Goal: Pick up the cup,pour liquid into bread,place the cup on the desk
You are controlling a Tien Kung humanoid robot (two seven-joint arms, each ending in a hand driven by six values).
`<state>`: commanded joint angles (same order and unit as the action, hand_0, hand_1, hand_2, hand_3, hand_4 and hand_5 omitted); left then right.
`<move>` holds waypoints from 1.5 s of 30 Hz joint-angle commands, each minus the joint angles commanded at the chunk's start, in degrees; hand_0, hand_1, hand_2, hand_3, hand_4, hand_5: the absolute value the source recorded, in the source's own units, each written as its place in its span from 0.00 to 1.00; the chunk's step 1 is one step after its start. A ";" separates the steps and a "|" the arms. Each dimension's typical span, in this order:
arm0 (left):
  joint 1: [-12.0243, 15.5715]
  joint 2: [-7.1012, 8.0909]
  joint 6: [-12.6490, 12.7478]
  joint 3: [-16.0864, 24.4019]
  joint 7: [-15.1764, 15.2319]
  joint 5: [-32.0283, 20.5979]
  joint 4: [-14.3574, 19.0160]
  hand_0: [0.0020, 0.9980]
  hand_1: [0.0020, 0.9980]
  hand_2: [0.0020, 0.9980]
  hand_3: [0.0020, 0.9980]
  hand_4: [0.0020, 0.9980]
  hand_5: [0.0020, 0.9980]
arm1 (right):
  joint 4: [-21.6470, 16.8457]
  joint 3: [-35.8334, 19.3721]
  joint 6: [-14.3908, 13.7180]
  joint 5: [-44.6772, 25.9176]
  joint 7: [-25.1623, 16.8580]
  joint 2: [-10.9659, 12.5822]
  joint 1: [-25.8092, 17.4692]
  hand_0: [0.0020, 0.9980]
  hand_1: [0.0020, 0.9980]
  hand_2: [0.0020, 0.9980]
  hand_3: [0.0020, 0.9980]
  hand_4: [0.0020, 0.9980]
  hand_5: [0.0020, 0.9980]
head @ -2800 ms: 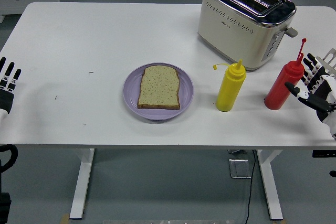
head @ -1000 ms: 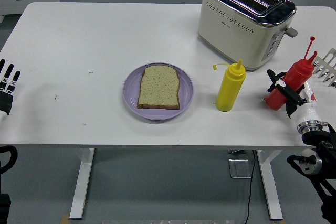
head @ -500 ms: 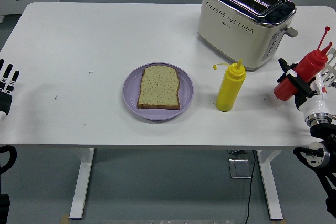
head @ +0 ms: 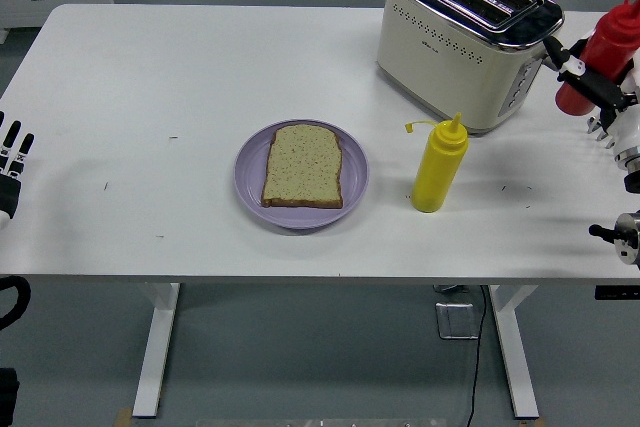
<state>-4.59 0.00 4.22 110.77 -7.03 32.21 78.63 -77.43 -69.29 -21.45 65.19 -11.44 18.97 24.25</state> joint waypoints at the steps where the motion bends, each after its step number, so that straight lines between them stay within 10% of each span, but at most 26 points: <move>1: 0.01 0.00 0.00 0.02 0.00 0.00 0.00 0.78 0.73 0.73 0.66 0.52 0.93 | -0.22 0.53 -0.45 2.61 0.54 0.17 0.88 0.07 0.04 0.13 0.24 0.90 0.32; 13: 0.06 0.00 0.05 0.26 0.00 0.02 -0.01 0.78 0.73 0.73 0.66 0.52 0.93 | -0.29 12.45 -0.07 31.17 11.49 -0.07 14.32 0.08 0.04 0.14 0.24 0.89 0.33; 27: 0.27 0.00 -0.01 0.21 0.03 0.04 -0.06 0.78 0.73 0.73 0.66 0.52 0.93 | 5.47 28.60 10.56 64.81 21.69 -3.29 27.39 0.11 0.08 0.18 0.29 0.86 0.33; 39: 0.53 0.00 -0.01 0.30 0.08 0.07 -0.07 0.78 0.73 0.73 0.66 0.52 0.93 | 5.86 22.36 10.58 64.81 24.71 -2.70 28.14 0.12 0.08 0.18 0.29 0.85 0.32; 45: 0.58 0.00 -0.01 0.16 0.08 0.14 -0.10 0.78 0.73 0.73 0.66 0.52 0.93 | 6.32 29.16 11.22 64.81 24.64 -2.53 29.57 0.12 0.08 0.18 0.29 0.84 0.32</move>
<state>-4.02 0.00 4.21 110.94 -6.96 32.35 78.53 -71.11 -40.13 -10.24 130.00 13.19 16.44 53.82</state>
